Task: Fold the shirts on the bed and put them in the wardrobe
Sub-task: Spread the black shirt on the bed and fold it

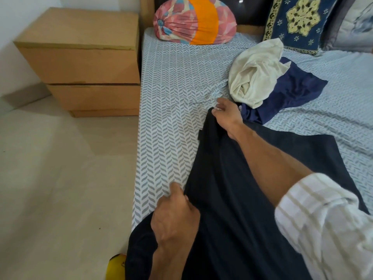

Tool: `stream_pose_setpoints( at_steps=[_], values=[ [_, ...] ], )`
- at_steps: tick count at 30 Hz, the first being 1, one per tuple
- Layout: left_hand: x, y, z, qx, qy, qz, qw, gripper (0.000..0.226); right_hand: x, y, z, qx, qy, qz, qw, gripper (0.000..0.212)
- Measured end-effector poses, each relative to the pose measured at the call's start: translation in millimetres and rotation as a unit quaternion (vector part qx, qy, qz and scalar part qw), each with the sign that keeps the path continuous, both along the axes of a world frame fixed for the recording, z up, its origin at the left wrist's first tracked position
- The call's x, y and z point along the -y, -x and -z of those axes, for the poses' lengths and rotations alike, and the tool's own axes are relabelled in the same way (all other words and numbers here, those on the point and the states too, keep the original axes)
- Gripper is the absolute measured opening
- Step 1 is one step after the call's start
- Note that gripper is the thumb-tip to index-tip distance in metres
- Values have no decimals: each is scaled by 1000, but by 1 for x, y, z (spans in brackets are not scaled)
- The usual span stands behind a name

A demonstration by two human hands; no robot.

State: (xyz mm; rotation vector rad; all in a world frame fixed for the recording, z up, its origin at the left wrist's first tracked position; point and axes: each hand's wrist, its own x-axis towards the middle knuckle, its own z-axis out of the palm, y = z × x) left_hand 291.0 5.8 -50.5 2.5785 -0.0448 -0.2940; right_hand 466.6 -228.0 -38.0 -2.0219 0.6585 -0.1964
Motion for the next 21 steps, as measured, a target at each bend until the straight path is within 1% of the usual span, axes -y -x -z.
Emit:
stream_pose_setpoints(
  at_steps=[2, 5, 7, 9, 11, 13, 15, 17, 19, 21],
  values=[
    [0, 1, -1, 0, -2, -1, 1000, 14, 15, 39, -4, 30, 54, -2, 998, 41],
    [4, 9, -7, 21, -29, 25, 999, 25, 64, 117, -8, 16, 192, 40, 981, 28],
    [11, 18, -10, 45, -95, 63, 993, 40, 108, 172, -6, -23, 232, 91, 968, 26],
    [19, 25, -7, 87, -146, 92, 981, 58, 150, 224, -3, -65, 263, 144, 952, 24],
    [38, 33, -4, 147, -165, 114, 969, 64, 191, 274, -1, -98, 260, 200, 939, 20],
    [72, 40, -10, 173, -155, 159, 960, 61, 225, 317, 1, -142, 231, 229, 935, 15],
    [111, 44, -21, 159, -130, 212, 955, 54, 244, 341, 7, -159, 178, 211, 948, 8],
    [163, 48, -28, 126, -87, 268, 951, 42, 260, 355, 14, -127, 157, 188, 961, 10],
    [206, 44, -32, 82, -25, 294, 952, 33, 265, 355, 21, -101, 160, 169, 967, 10],
    [264, 42, -31, 46, 10, 316, 948, 27, 278, 360, 32, -76, 188, 153, 967, 10]
  ],
)
